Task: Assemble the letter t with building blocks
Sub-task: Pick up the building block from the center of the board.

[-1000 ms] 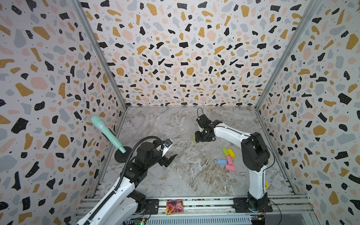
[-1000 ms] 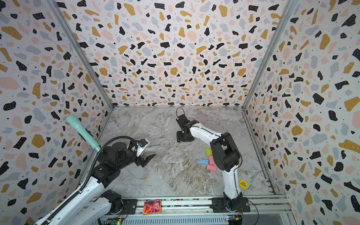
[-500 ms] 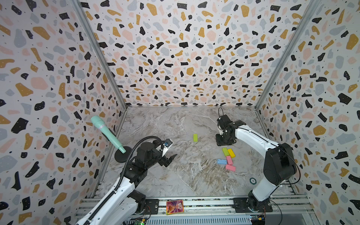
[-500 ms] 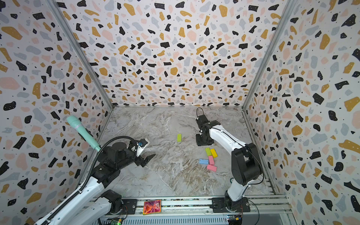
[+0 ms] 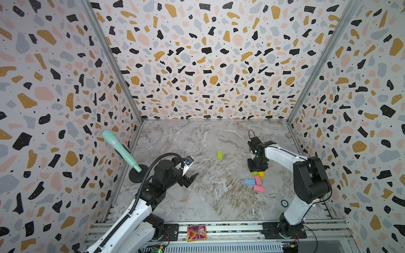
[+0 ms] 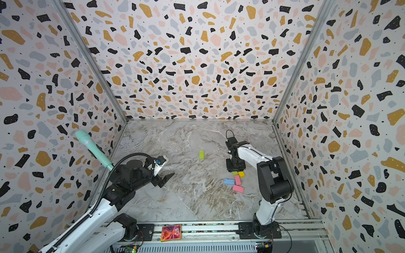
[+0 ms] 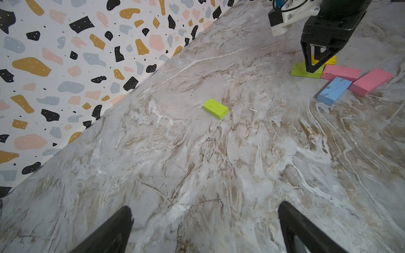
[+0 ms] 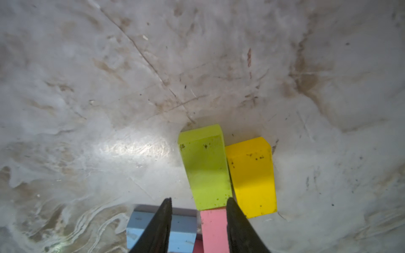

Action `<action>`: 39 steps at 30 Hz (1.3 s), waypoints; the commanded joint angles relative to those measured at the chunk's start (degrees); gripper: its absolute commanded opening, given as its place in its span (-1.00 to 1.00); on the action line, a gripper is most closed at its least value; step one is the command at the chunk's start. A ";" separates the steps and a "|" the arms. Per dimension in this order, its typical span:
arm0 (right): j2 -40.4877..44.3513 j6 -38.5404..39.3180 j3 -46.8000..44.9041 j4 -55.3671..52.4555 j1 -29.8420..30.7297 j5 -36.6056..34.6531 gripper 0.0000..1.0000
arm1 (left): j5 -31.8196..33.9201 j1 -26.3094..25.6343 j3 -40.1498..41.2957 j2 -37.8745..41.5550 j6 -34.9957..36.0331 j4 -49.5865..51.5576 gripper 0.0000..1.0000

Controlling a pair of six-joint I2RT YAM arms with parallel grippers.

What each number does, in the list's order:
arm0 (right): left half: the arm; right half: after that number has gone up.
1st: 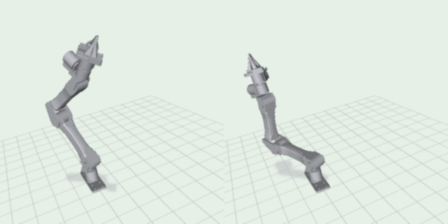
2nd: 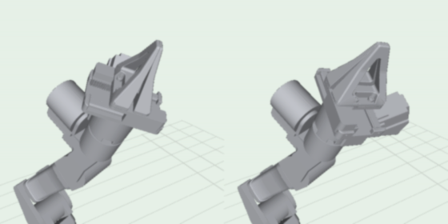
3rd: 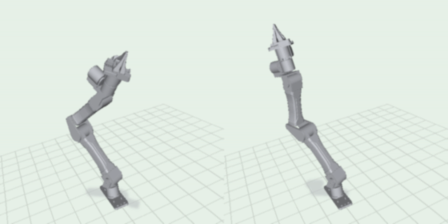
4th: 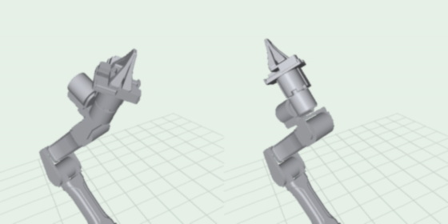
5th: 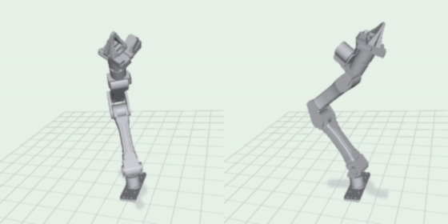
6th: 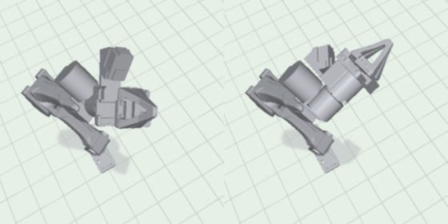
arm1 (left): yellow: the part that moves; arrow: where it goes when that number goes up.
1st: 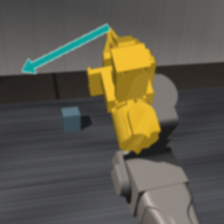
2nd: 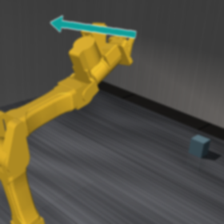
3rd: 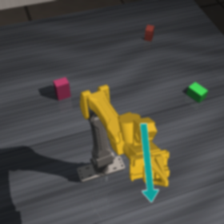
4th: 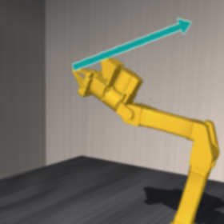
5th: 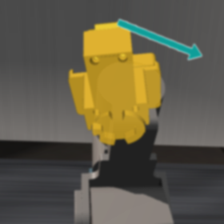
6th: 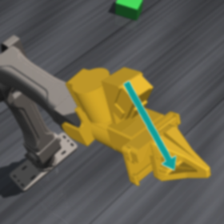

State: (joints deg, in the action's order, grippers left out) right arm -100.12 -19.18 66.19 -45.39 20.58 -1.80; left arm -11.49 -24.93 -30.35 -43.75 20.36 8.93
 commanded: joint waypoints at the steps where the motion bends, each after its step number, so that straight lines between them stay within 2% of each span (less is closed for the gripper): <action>1: -0.51 0.95 -0.37 0.96 -0.28 -1.70 -0.16 | 0.07 -0.33 -0.35 0.13 0.65 -1.11 0.99; 20: -3.76 4.36 -0.40 3.31 -0.28 -1.68 -0.24 | -0.24 -0.36 -0.24 -0.06 0.28 -1.54 0.99; 26: -5.10 5.30 0.42 3.48 0.12 -1.62 -0.35 | -0.80 -0.30 -0.22 0.31 -0.27 -1.55 0.99; 28: -5.26 5.61 0.45 3.40 0.47 -2.10 -0.42 | -0.71 -0.35 -0.13 0.47 -0.39 -1.70 0.99; 33: -3.14 6.86 1.18 5.25 3.14 -5.45 -0.79 | -0.37 -0.33 -0.30 0.22 -0.41 -1.84 0.99; 39: 1.76 13.00 3.22 12.69 3.94 -0.34 -1.00 | -0.91 -0.38 -0.59 -0.16 -0.95 -1.72 0.99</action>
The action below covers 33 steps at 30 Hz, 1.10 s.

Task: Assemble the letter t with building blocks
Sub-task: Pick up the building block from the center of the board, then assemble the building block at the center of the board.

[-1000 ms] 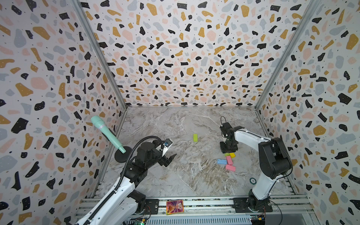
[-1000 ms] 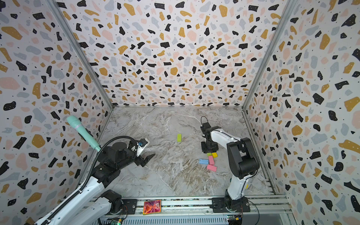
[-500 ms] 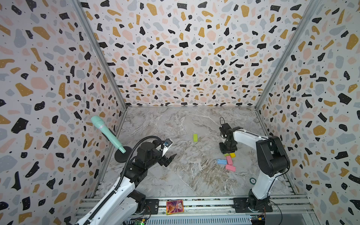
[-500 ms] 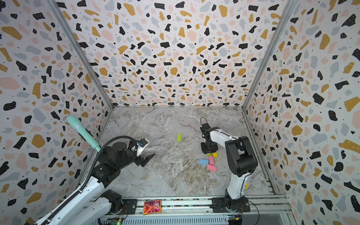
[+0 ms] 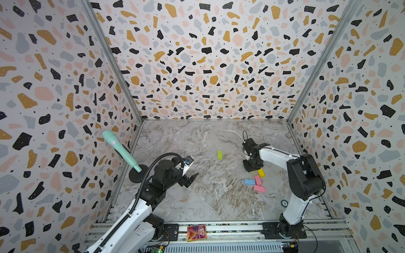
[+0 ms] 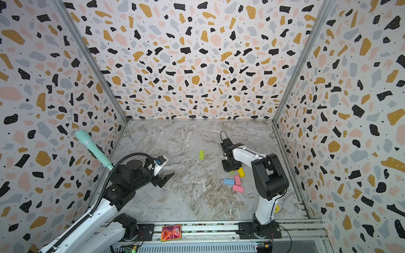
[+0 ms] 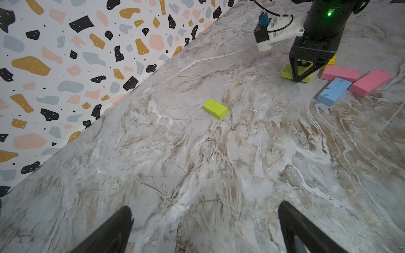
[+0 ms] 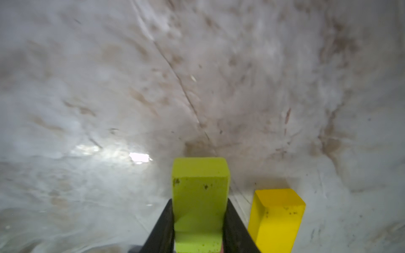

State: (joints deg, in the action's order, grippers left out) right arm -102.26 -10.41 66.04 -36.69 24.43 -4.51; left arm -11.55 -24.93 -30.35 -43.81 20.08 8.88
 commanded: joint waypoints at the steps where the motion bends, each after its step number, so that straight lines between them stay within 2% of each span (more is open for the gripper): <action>1: 3.95 6.64 4.29 4.22 0.10 4.47 -1.00 | -0.71 -0.33 -0.66 -0.05 -0.65 -1.60 0.99; 3: 3.42 11.89 6.87 3.83 0.93 7.31 -1.00 | -0.21 -0.28 -0.67 0.17 -0.70 -1.50 0.99; 6: 2.07 19.17 11.49 2.93 3.94 4.37 -1.00 | 1.66 -0.35 -0.85 0.64 -1.30 -1.36 0.99; 10: -1.60 28.92 19.52 -0.49 7.30 4.46 -1.00 | 3.43 -0.32 -1.07 1.18 -1.94 -1.03 0.99; 16: -11.46 35.12 40.16 -10.48 8.17 14.34 -1.00 | 5.59 -0.32 -1.44 2.23 -2.49 0.30 0.99; 21: -21.76 39.16 57.30 -20.12 10.78 14.53 -0.94 | 5.80 -0.31 -1.46 3.11 -3.25 0.34 0.99; 24: -26.63 40.71 64.19 -23.92 12.35 13.58 -0.92 | 5.74 -0.30 -1.30 3.64 -3.78 0.34 0.99; 27: -28.97 41.94 66.48 -24.60 13.78 12.55 -0.90 | 5.60 -0.31 -1.04 4.28 -4.33 -0.01 0.99; 33: -29.69 46.65 63.79 -21.99 17.34 9.24 -0.85 | 4.17 -0.30 -0.65 4.35 -4.52 -0.89 0.99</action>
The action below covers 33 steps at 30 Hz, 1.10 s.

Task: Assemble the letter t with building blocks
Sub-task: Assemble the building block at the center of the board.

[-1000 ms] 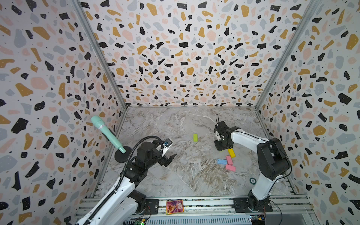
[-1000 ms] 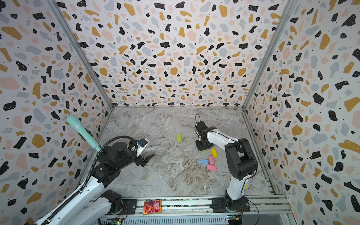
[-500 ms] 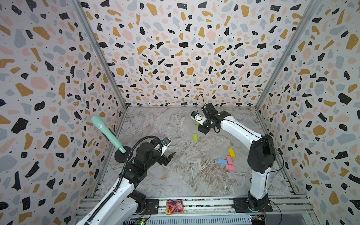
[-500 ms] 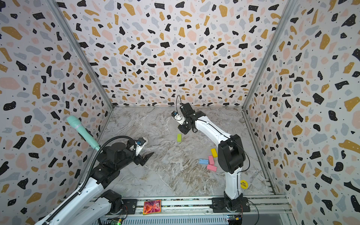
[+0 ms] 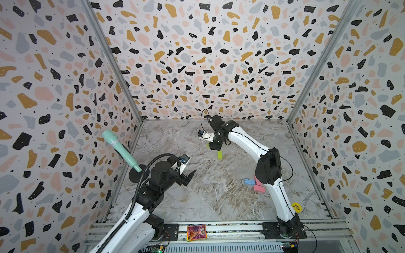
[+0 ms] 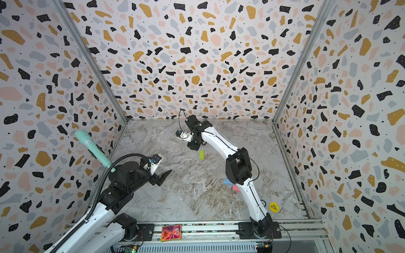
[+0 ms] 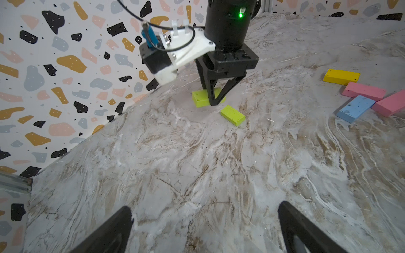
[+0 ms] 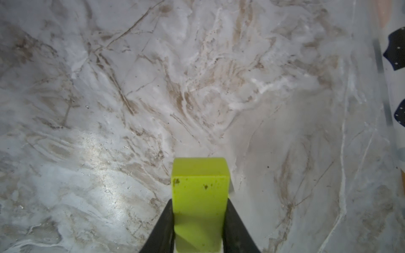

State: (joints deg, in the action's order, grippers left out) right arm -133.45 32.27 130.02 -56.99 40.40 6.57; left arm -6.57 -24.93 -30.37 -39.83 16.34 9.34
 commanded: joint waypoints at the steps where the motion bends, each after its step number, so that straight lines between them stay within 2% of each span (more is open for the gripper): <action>1: 1.52 4.91 -0.86 -1.20 1.81 -2.40 -0.84 | -0.90 -0.34 -0.70 0.27 -0.78 -1.31 0.99; 6: 0.20 8.66 -2.70 0.85 3.43 -4.84 -0.84 | -1.16 -0.36 -0.44 0.69 -0.52 -1.30 0.99; 16: -4.14 9.45 -2.40 1.51 3.56 -9.40 -0.80 | -1.82 -0.29 0.44 1.53 0.35 -2.05 0.99; 33: -6.82 9.30 -4.55 1.39 2.18 -10.47 -0.76 | -1.58 -0.35 0.49 0.92 0.31 -2.18 0.99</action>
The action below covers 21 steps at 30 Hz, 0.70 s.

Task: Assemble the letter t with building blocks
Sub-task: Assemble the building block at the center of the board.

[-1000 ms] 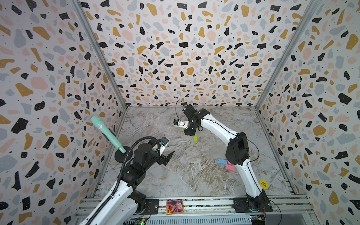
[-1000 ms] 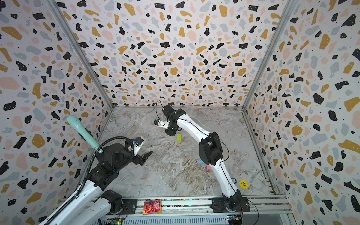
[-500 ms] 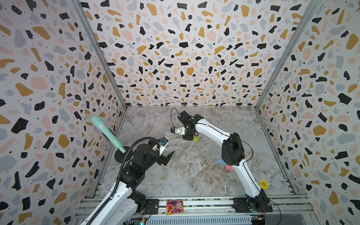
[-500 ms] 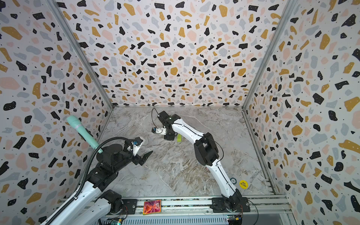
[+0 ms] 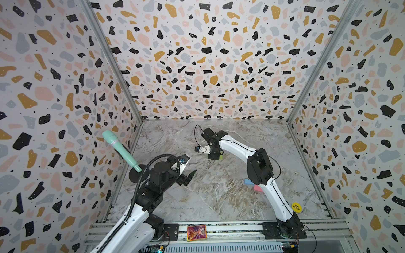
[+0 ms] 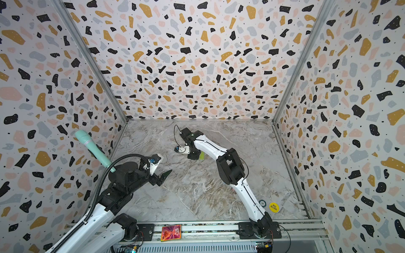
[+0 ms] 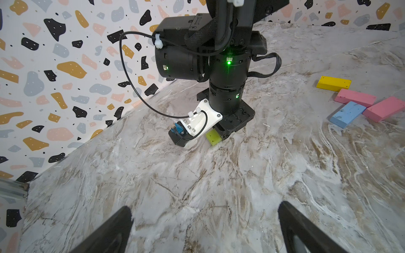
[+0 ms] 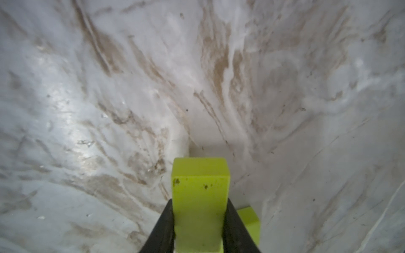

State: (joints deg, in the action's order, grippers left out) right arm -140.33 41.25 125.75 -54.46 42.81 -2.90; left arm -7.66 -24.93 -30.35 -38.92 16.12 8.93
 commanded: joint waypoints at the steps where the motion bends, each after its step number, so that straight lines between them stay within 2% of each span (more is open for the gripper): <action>1: -0.03 0.39 -0.41 -1.09 -0.27 -0.99 -0.75 | -0.45 -0.31 0.47 0.00 0.54 -1.72 0.99; 21: -0.80 0.93 -1.32 -0.09 -0.62 -1.03 -0.60 | -0.34 -0.30 0.48 0.03 0.56 -1.63 0.99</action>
State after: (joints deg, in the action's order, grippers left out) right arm -141.10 41.67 124.95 -54.02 42.37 -4.10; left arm -7.64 -24.93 -30.35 -38.96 16.12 8.93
